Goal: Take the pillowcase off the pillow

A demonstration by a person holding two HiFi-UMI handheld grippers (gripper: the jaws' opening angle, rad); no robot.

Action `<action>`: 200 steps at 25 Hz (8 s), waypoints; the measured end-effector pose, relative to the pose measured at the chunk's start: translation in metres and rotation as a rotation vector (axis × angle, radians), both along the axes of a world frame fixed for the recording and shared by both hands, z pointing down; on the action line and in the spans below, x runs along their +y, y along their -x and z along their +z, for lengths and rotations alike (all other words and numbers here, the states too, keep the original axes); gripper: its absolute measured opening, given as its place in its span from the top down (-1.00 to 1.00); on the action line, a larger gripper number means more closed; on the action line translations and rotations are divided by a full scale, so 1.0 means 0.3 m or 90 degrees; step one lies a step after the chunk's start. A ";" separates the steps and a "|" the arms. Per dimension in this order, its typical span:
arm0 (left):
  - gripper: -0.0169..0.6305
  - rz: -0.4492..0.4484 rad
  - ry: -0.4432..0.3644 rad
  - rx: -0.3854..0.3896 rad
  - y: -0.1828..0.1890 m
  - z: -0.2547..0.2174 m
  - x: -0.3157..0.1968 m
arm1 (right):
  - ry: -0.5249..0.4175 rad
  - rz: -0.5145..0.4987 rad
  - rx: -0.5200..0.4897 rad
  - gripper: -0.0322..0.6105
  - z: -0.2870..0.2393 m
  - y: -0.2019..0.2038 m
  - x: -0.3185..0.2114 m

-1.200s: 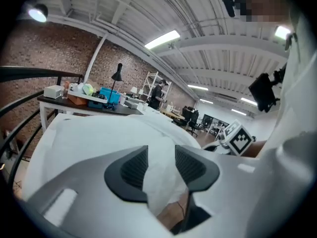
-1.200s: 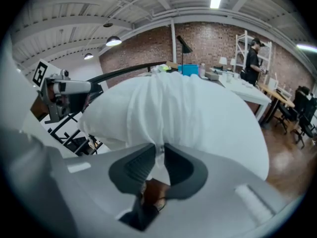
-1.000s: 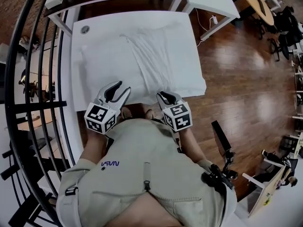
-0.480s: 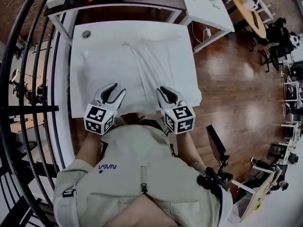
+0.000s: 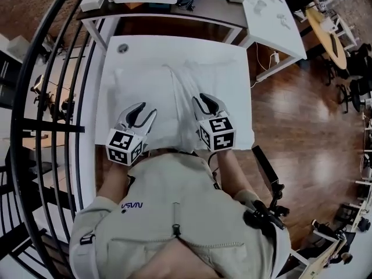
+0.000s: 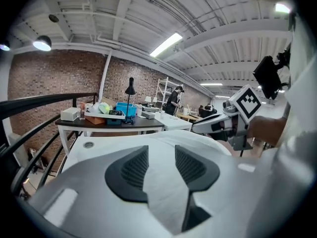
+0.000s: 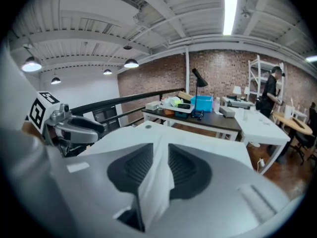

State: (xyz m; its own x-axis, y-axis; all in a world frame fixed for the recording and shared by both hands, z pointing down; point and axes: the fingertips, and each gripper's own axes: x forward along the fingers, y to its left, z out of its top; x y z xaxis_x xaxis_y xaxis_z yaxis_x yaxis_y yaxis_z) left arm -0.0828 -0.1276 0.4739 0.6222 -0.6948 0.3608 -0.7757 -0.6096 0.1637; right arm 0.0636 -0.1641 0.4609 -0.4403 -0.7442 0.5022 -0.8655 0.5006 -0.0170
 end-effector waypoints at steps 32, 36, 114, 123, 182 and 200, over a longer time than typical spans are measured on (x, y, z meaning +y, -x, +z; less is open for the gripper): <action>0.91 0.043 0.069 -0.163 -0.129 0.227 -0.252 | 0.057 -0.014 0.116 0.49 0.184 0.025 -0.312; 0.91 0.049 0.048 -0.139 -0.128 0.181 -0.197 | 0.076 -0.041 0.159 0.50 0.227 0.035 -0.320; 0.28 0.071 0.053 -0.227 -0.262 0.331 0.346 | 0.042 -0.044 0.009 0.40 0.315 -0.054 0.478; 0.74 0.095 0.027 -0.245 -0.241 0.341 0.272 | 0.050 0.004 0.146 0.76 0.409 -0.030 0.419; 0.27 0.055 -0.049 -0.119 -0.235 -0.014 -0.050 | -0.046 0.076 -0.003 0.58 0.039 -0.212 0.185; 0.10 -0.003 0.048 -0.148 -0.239 0.177 -0.357 | -0.010 0.018 0.059 0.39 0.075 -0.159 -0.187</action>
State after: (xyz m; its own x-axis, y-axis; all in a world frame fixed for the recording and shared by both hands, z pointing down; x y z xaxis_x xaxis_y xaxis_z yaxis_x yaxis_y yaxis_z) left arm -0.0111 -0.2347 0.5269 0.5136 -0.6631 0.5445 -0.8004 -0.5989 0.0258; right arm 0.1113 -0.2201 0.4833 -0.3717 -0.7638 0.5277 -0.8765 0.4760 0.0715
